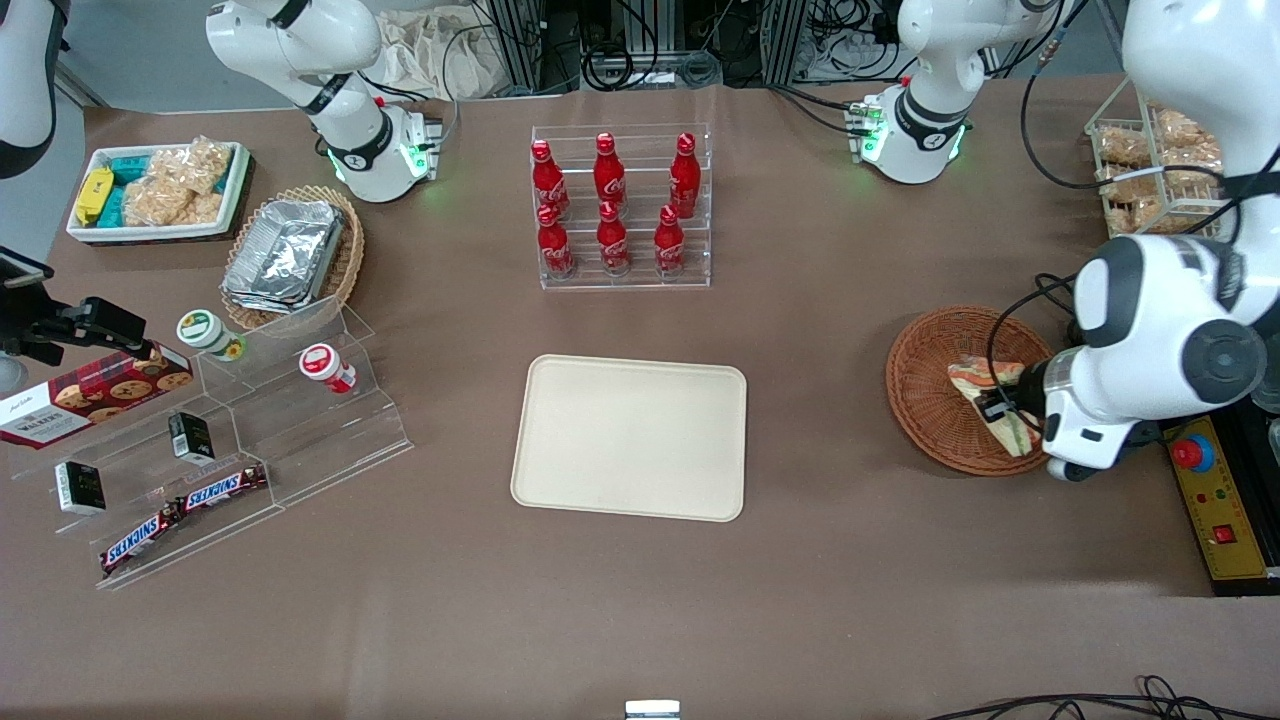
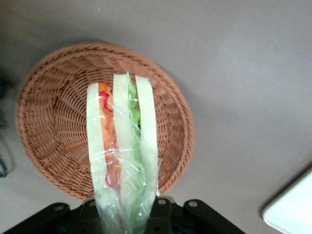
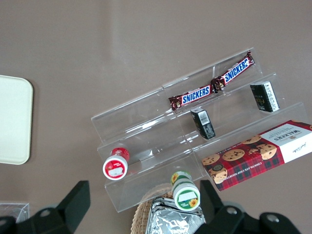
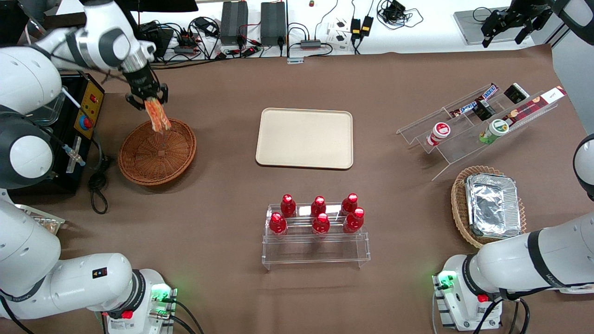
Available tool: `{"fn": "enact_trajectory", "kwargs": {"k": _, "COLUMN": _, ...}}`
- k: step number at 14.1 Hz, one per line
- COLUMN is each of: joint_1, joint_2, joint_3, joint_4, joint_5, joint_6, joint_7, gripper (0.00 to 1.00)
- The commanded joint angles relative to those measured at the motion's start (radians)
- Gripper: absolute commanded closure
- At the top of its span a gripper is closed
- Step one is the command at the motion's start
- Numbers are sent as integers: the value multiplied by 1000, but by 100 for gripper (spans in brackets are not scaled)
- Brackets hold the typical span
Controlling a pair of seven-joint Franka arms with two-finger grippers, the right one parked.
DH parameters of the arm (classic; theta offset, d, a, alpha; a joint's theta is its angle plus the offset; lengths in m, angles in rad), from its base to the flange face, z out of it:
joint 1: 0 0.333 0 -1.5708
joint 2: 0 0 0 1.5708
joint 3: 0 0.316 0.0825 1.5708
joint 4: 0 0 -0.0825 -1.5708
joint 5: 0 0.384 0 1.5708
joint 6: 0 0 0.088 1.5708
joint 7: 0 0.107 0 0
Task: Place sandwich from basket to tray
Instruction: 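Lift the sandwich out of the basket with the left gripper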
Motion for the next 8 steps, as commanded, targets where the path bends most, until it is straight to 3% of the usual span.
{"fn": "enact_trajectory", "kwargs": {"k": 1, "joint_1": -5, "joint_2": 5, "joint_3": -28, "joint_4": 169, "joint_5": -3, "joint_6": -177, "joint_7": -17, "gripper": 76}}
{"fn": "enact_trajectory", "kwargs": {"k": 6, "joint_1": -8, "joint_2": 18, "joint_3": -118, "joint_4": 231, "joint_5": 3, "joint_6": -202, "joint_7": -28, "gripper": 76}}
{"fn": "enact_trajectory", "kwargs": {"k": 8, "joint_1": -72, "joint_2": 58, "joint_3": -129, "joint_4": 230, "joint_5": 16, "joint_6": -193, "joint_7": -30, "gripper": 76}}
